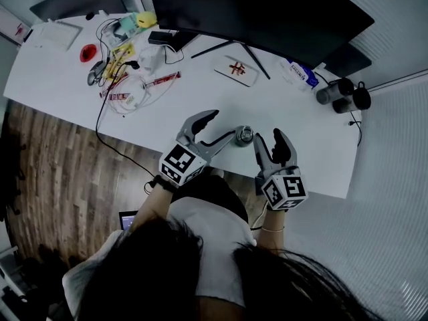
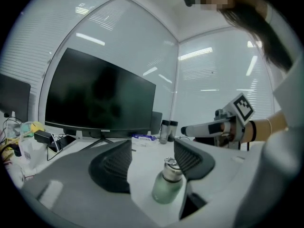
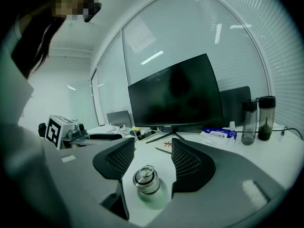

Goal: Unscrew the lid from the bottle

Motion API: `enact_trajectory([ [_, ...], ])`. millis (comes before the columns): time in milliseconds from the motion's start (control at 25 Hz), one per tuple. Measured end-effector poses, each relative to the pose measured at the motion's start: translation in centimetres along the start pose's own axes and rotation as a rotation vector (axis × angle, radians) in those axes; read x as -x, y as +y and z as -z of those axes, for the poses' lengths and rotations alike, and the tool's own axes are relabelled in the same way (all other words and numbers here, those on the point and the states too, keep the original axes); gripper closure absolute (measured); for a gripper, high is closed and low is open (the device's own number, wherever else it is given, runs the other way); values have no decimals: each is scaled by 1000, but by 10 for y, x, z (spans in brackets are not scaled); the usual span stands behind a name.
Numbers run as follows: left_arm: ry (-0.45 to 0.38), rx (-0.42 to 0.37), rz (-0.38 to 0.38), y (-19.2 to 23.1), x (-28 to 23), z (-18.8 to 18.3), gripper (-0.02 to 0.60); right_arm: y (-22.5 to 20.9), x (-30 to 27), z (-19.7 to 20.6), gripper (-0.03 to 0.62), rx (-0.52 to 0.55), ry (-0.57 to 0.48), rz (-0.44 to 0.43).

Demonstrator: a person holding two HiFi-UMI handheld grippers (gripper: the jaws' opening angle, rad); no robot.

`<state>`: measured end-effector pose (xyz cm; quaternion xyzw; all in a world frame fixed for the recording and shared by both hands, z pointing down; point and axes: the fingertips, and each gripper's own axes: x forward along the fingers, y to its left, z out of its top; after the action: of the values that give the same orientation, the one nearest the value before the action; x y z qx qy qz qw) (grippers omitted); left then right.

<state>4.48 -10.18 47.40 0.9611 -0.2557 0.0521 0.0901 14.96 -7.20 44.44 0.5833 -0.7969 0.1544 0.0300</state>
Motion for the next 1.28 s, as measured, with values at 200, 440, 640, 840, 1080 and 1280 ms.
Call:
enact_trajectory([
  [200,36,-11,74,-18,-9,24,275,3,-1,20,376,-1,41,-15],
  [440,109,-11,150,-35,-21,60,262,7,-6,46,375,-30,81,-43],
  [640,171,-33,219,-45,-30,91,249,10,-12,63,375,-22,104,-77],
  [840,206,-51,271,-48,-40,111,225,10,-20,78,358,-17,132,-99],
  [1080,226,-72,310,-49,-51,126,222,11,-28,91,358,-2,143,-121],
  [1280,243,-87,352,-54,-60,131,222,12,-33,93,358,9,132,-139],
])
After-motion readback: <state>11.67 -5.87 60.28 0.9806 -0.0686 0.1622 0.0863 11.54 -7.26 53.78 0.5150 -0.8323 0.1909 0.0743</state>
